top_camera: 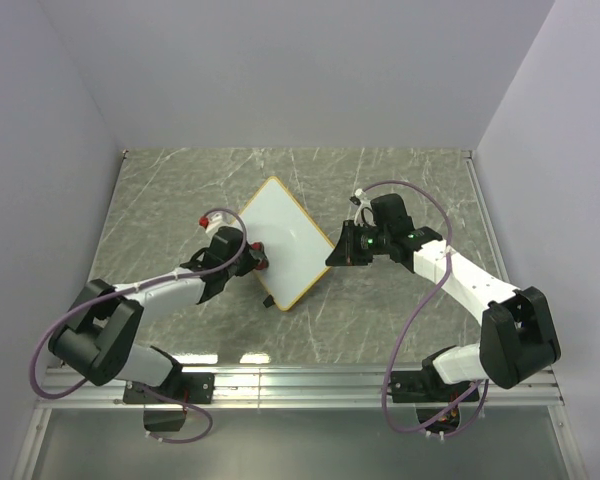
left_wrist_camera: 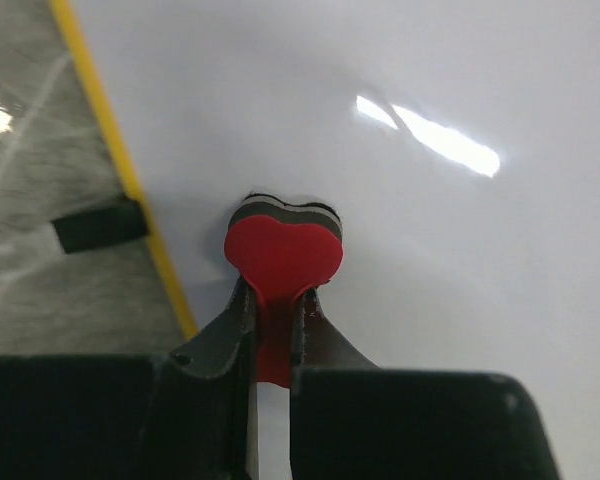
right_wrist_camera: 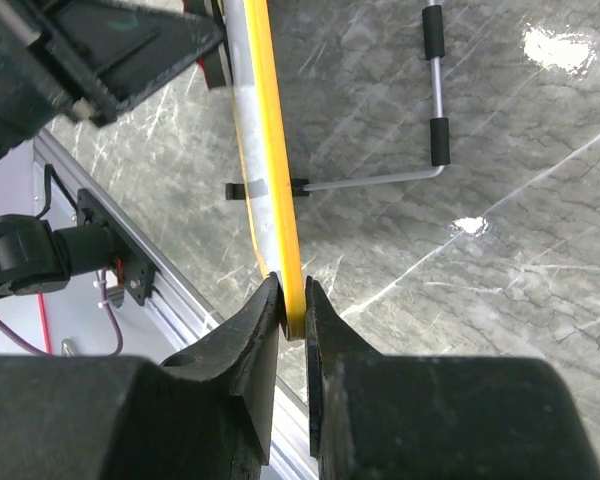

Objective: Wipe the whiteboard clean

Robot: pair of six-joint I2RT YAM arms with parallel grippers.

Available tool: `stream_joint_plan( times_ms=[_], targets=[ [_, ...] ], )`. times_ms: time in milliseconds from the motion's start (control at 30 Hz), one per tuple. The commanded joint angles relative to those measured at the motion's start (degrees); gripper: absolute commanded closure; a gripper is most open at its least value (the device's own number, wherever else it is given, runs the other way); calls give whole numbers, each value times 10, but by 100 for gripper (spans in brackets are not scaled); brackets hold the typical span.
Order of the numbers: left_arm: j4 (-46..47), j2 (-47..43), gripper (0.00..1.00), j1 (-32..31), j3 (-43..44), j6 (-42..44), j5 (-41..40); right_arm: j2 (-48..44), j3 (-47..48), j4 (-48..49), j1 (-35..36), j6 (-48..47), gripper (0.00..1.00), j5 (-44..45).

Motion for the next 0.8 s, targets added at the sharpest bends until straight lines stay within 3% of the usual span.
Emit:
stream_joint_plan(
  times_ms=[0, 167, 500, 767],
  targets=[
    [-69, 52, 100, 19, -19, 10, -39, 15, 2, -45, 18, -46, 100, 33],
    [-65, 77, 100, 32, 15, 35, -30, 15, 3, -54, 18, -50, 100, 33],
    [-122, 148, 100, 83, 188, 73, 3, 18, 5, -63, 23, -56, 100, 37],
    [-166, 126, 100, 99, 243, 89, 32, 10, -9, -53, 24, -53, 100, 37]
  ],
)
